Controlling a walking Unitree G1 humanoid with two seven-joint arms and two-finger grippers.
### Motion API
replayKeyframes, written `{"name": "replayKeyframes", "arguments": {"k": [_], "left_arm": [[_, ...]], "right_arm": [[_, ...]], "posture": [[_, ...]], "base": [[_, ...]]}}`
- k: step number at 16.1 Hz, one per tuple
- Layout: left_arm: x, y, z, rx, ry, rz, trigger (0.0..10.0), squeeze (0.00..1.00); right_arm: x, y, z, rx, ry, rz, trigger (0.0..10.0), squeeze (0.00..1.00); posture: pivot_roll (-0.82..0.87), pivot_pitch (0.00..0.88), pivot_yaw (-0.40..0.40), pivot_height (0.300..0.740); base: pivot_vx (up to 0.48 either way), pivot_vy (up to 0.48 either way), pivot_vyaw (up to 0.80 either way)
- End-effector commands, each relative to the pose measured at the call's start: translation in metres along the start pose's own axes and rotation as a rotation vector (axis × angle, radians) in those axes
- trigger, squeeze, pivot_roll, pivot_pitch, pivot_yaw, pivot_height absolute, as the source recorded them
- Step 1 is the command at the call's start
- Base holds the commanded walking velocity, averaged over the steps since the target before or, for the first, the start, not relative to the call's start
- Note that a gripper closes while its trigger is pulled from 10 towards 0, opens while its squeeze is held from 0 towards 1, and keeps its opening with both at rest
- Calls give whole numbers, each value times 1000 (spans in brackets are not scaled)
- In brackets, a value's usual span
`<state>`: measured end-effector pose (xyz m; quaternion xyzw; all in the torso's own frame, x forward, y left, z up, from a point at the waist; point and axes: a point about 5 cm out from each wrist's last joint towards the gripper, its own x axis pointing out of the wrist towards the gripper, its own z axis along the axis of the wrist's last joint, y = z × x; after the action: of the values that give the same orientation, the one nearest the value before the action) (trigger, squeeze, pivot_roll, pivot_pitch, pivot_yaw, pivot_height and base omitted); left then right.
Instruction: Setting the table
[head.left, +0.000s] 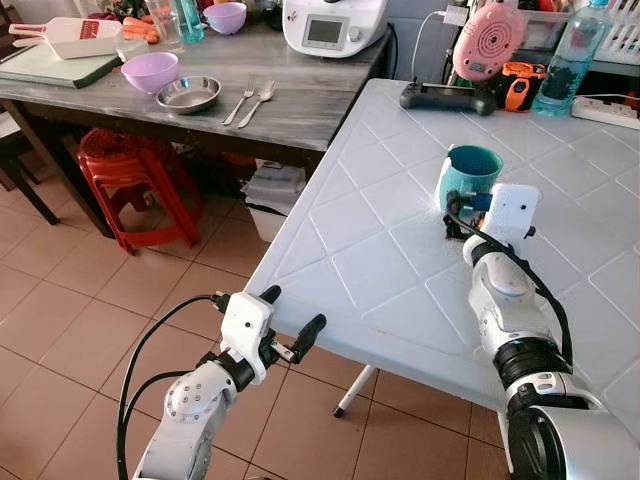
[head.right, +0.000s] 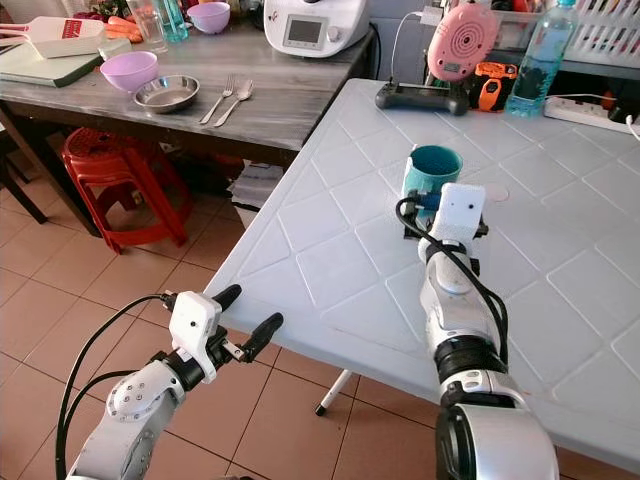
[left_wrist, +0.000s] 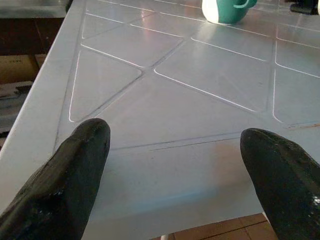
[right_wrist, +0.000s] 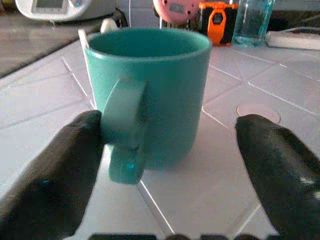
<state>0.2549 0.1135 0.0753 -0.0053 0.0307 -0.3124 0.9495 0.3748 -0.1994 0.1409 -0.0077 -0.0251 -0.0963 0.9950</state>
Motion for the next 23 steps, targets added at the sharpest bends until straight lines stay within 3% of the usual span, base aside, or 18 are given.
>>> {"name": "replayKeyframes", "arguments": {"k": [1,23], "left_arm": [[2,1,1,13,7,-4,10000,0],[7,2,-2,18,11,25,10000,0]], "right_arm": [[5,3,8,6,-23,4,0,0],[10,0,10,-25,-15,30,0,0]], "posture": [[150,102,60,740],[150,90,40,740]], "base": [[0,0,0],[0,0,0]]}}
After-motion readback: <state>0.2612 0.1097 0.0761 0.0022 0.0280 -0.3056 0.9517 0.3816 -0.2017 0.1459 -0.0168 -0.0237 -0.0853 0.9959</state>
